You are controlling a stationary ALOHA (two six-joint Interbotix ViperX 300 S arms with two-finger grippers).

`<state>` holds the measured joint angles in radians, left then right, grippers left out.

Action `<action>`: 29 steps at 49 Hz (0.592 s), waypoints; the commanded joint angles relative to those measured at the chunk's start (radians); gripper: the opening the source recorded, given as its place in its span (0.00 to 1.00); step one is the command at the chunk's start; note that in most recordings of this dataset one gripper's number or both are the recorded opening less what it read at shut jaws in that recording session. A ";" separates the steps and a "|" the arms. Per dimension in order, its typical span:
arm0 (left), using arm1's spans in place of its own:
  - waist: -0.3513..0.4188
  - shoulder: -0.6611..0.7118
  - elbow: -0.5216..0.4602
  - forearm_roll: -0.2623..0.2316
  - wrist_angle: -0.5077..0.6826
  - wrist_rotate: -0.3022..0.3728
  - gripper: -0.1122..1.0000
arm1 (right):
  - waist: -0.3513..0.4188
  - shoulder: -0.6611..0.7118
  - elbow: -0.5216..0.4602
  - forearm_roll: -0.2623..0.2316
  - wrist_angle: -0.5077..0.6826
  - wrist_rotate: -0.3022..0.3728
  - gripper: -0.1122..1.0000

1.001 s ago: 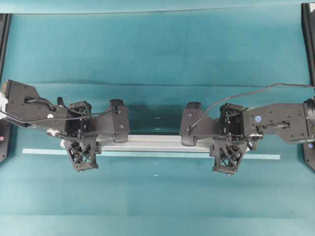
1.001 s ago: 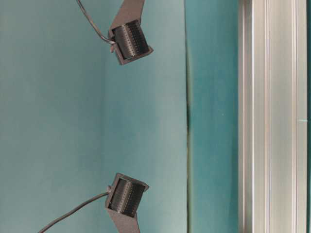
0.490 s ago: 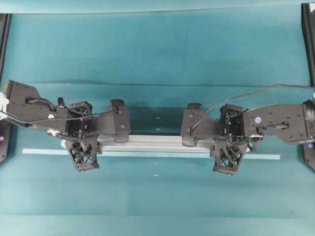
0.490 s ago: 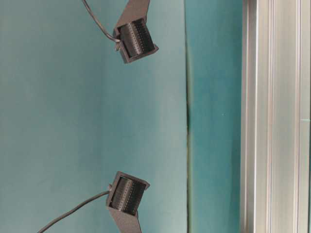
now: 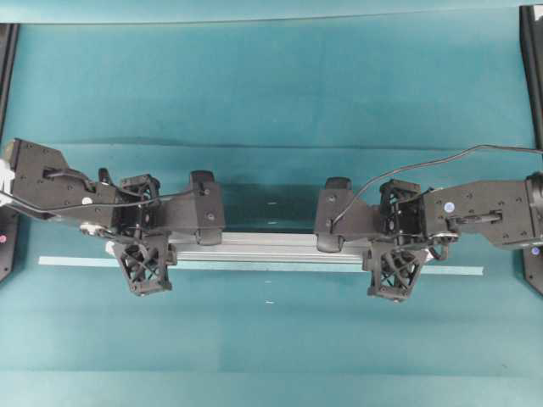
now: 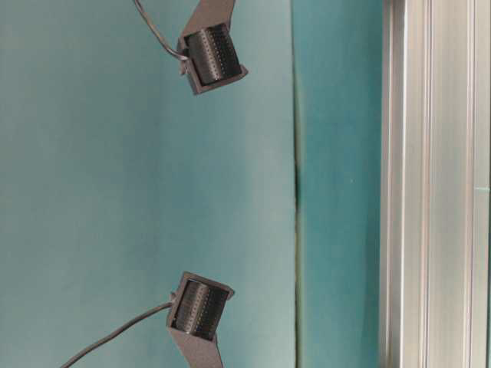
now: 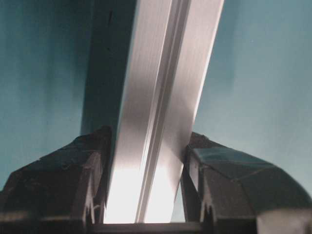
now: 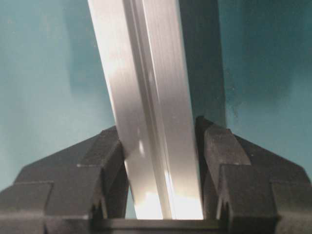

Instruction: Lift the metal rail with both hands and move it towards you.

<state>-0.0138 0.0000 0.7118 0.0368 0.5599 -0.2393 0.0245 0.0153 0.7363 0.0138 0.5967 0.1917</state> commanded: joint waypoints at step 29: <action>0.002 0.008 0.003 -0.006 -0.117 -0.064 0.43 | -0.011 0.023 -0.003 0.044 -0.026 0.028 0.77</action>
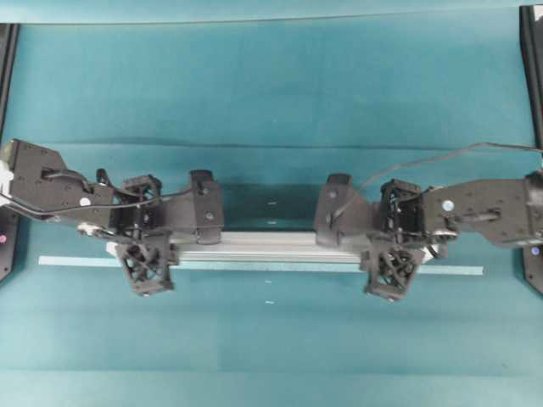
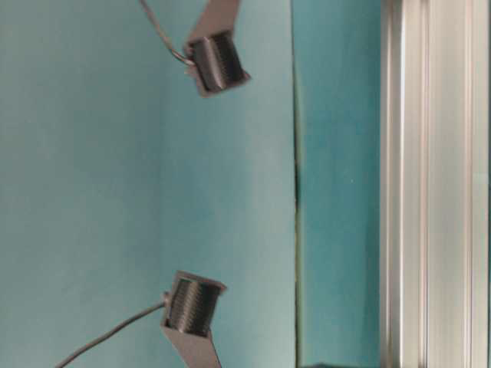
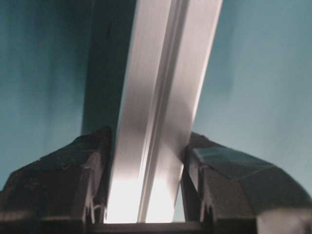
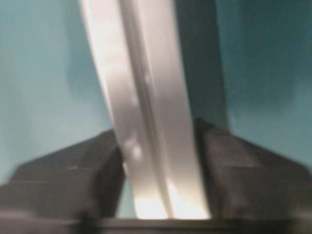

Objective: Lift the metal rail with both hands and move it towards you.
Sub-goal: 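Open both grippers to release the rail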

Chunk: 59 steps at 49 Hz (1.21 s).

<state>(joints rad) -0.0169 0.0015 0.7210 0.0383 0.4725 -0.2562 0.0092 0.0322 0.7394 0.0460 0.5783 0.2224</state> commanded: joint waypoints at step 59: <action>0.066 -0.118 0.091 -0.006 0.060 0.038 0.88 | 0.058 0.025 -0.037 0.028 -0.026 0.052 0.97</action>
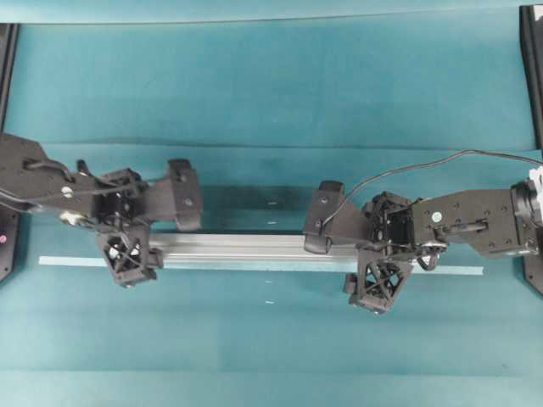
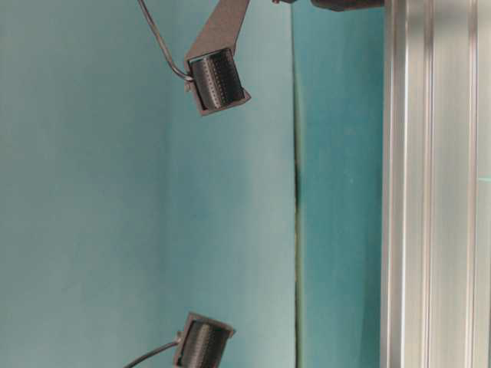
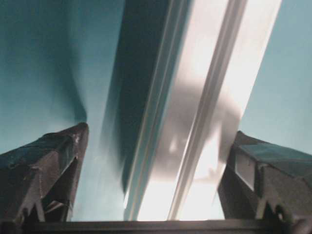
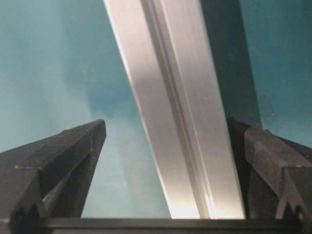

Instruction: Lift the metal rail with both hands and move it towards you.

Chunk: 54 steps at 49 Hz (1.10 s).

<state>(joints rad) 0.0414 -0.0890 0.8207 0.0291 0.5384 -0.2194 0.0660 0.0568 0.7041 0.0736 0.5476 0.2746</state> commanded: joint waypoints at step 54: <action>-0.066 -0.344 -0.219 0.002 0.110 0.005 0.88 | -0.046 -0.482 -0.081 -0.078 0.087 -0.008 0.97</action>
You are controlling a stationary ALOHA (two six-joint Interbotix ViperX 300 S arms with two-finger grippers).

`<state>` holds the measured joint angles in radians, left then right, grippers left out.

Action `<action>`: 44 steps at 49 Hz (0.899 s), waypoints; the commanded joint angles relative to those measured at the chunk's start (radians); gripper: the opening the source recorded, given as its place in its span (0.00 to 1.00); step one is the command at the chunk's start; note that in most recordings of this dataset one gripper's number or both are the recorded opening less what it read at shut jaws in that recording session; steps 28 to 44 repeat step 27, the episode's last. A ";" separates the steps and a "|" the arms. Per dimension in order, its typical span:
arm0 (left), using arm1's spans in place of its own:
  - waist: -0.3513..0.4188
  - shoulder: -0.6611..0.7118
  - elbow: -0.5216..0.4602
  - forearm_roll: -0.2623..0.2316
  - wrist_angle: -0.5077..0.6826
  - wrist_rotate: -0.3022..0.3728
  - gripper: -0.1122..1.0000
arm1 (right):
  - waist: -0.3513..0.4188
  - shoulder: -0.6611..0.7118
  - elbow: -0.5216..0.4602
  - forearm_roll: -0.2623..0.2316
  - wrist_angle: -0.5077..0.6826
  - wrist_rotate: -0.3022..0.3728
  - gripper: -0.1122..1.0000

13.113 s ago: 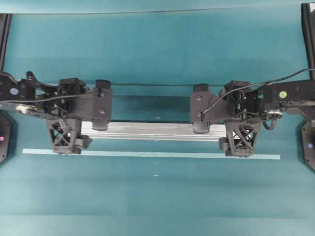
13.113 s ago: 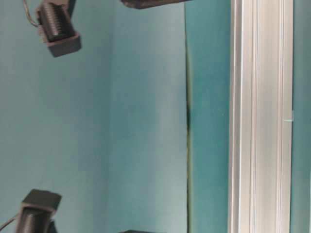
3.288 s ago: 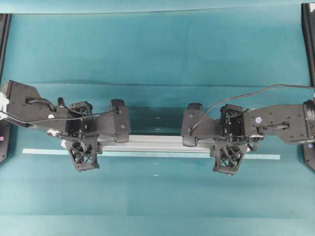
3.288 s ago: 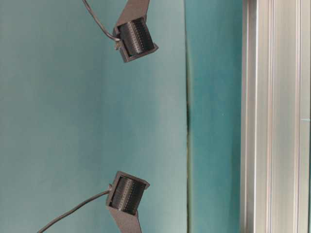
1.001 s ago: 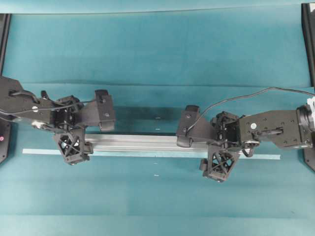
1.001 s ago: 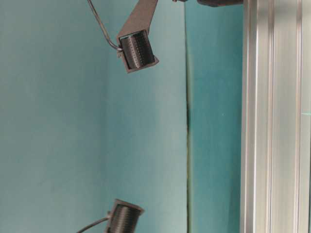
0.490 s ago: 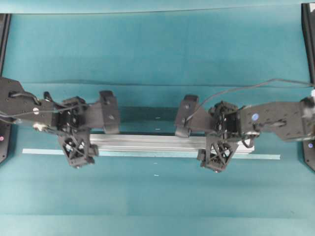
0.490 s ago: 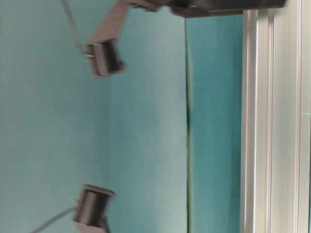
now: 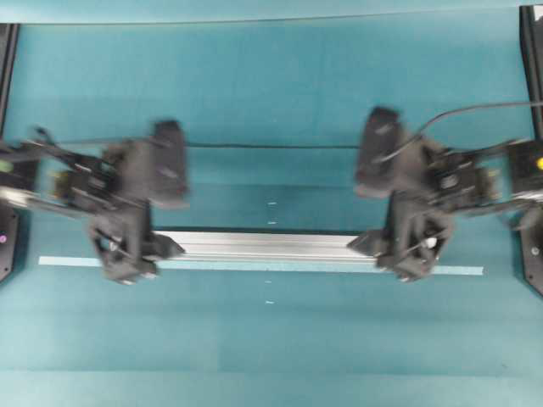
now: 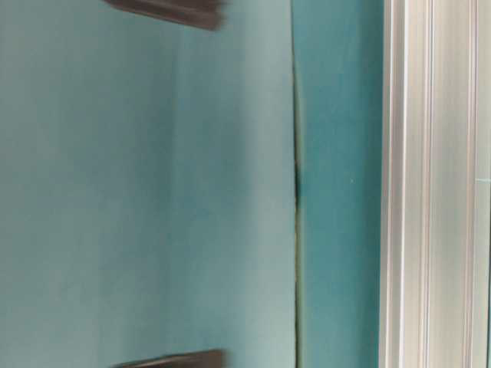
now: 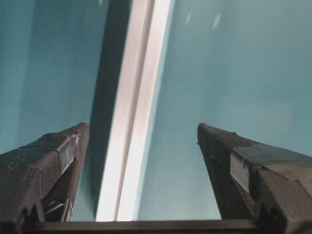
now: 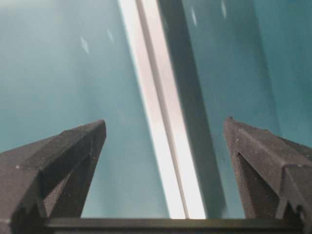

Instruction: Lift the metal rail with both hands and move it towards you.

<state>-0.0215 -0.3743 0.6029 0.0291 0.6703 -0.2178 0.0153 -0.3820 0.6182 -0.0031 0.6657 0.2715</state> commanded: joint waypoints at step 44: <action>-0.003 -0.413 0.170 0.002 -0.311 0.003 0.88 | 0.011 -0.327 0.156 -0.002 -0.319 -0.012 0.97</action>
